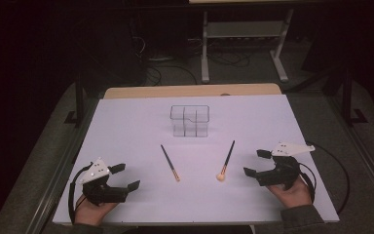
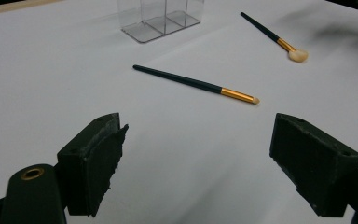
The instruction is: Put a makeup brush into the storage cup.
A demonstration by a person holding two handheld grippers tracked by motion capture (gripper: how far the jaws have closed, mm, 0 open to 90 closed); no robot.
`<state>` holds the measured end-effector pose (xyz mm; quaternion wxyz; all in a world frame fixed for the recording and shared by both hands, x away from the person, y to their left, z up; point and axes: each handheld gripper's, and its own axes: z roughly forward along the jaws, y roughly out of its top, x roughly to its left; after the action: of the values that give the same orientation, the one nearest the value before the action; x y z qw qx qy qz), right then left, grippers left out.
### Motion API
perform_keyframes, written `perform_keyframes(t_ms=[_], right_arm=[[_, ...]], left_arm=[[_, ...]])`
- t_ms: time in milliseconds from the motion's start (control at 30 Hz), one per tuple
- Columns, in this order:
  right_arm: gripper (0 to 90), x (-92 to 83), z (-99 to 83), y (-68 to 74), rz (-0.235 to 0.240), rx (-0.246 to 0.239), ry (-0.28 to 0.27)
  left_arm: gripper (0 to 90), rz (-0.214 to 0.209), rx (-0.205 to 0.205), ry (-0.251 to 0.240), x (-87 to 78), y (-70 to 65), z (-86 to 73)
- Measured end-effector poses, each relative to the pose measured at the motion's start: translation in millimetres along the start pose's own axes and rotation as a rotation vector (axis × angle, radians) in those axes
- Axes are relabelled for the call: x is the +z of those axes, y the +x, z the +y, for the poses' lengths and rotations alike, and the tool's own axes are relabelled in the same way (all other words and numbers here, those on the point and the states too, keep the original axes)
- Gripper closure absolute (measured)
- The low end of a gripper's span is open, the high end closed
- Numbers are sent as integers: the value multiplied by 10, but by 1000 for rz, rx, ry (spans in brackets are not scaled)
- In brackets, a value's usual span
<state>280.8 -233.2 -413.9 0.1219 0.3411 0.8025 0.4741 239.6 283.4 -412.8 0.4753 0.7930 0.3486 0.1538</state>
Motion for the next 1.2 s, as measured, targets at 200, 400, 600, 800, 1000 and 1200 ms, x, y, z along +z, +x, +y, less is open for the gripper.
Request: perform_keyframes(t_ms=[200, 400, 600, 800, 1000, 1200], right_arm=[[139, 22, 18, 20, 4, -10, 9], [140, 41, 20, 25, 10, -14, 20], [141, 40, 23, 24, 13, -13, 20], [142, 40, 29, 28, 14, -19, 23], [142, 42, 36, 27, 14, -21, 25], [142, 54, 47, 32, 15, -19, 29]], left_arm=[[164, 2, -9, -6, -14, 22, -5], [164, 4, -4, -1, -14, 21, 3], [176, -2, -4, -2, -4, 7, 3], [176, -3, -2, -1, 0, -3, 11], [176, 0, 4, 3, 2, -8, 16], [176, 0, 11, 11, 12, -19, 20]])
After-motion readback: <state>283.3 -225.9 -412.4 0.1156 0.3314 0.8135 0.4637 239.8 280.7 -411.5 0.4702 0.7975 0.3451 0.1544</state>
